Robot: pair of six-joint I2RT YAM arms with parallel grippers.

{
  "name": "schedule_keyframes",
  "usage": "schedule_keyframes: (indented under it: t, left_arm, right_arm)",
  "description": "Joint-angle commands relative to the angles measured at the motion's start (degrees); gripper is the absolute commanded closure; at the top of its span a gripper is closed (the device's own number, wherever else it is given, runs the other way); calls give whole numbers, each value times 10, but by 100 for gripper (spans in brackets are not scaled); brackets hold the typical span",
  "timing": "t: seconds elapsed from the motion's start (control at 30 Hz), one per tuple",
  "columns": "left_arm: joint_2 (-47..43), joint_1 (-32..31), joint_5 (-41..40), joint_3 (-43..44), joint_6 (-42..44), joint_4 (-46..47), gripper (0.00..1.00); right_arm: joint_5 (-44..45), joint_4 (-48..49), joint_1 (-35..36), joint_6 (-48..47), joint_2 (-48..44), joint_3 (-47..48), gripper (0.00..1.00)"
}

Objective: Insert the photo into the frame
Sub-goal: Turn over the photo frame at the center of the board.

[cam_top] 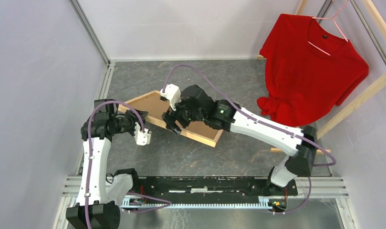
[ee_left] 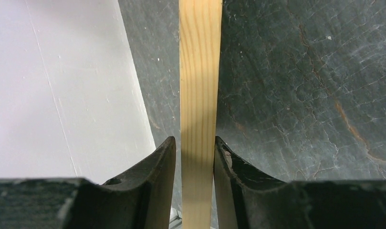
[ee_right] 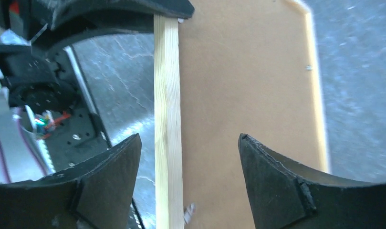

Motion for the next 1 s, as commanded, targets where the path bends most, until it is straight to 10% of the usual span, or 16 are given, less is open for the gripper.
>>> schedule_keyframes:
  t: [0.0, 0.37, 0.63, 0.77, 0.87, 0.97]
  left_arm:
    - [4, -11, 23, 45, -36, -8, 59]
    - [27, -30, 22, 81, -83, -9, 60]
    - [52, -30, 35, 125, -167, -6, 55]
    - [52, -30, 48, 129, -232, 28, 38]
    - [38, -30, 50, 119, -362, 118, 2]
    - [30, -30, 10, 113, -566, 253, 0]
  right_arm:
    - [102, -26, 40, -123, -76, -39, 15]
    - [261, -70, 109, -197, -59, -68, 6]
    - [377, -8, 110, -192, -50, -89, 40]
    - [363, 24, 101, -189, -67, -76, 73]
    - [322, 23, 78, -174, -69, -40, 88]
    - [248, 4, 33, -141, -55, 19, 100]
